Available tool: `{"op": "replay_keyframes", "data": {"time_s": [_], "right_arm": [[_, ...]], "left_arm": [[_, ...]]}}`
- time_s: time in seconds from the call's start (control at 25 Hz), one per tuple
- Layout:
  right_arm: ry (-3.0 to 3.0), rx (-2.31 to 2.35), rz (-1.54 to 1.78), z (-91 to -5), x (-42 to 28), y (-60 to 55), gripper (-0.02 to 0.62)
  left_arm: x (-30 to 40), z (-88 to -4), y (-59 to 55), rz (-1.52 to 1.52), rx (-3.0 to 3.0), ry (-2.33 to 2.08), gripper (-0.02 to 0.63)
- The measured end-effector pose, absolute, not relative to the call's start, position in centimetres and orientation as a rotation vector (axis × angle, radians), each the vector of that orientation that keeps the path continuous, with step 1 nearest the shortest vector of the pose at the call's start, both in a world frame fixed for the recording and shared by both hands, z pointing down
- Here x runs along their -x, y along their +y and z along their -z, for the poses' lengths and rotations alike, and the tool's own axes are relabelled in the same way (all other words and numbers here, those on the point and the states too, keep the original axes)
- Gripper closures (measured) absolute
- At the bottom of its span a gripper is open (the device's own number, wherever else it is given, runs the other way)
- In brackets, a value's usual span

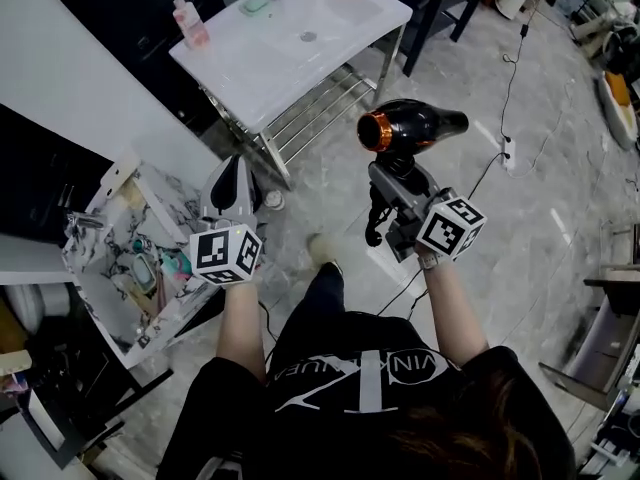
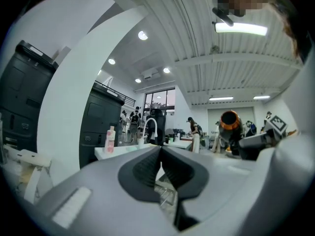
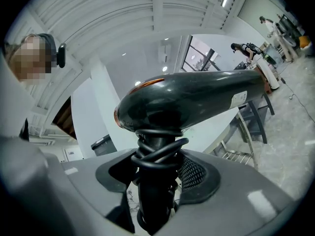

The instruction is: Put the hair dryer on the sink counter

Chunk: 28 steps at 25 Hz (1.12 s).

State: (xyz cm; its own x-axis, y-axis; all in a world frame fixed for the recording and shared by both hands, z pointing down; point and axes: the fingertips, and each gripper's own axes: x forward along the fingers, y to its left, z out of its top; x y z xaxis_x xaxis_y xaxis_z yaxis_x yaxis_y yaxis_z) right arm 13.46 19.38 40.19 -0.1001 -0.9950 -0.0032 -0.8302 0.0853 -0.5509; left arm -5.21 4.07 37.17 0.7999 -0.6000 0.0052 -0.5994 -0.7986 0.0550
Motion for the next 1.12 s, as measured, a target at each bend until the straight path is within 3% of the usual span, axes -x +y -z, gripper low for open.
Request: {"op": "replay_keyframes", "data": {"time_s": [0.72,1.12], "right_arm": [[2.166,1.686,0.639,-39.1,-18.1,-0.7,0.339],[2.3,1.596,0.695,-39.8,-17.3,-8.8,0.339]], "left_arm": [[0.7,-35.7,-12.8,0.044,-2.869,-1.128,0.606],[2.5,-36.6,-17.8,0.034,-2.787,-1.266,0.606]]}}
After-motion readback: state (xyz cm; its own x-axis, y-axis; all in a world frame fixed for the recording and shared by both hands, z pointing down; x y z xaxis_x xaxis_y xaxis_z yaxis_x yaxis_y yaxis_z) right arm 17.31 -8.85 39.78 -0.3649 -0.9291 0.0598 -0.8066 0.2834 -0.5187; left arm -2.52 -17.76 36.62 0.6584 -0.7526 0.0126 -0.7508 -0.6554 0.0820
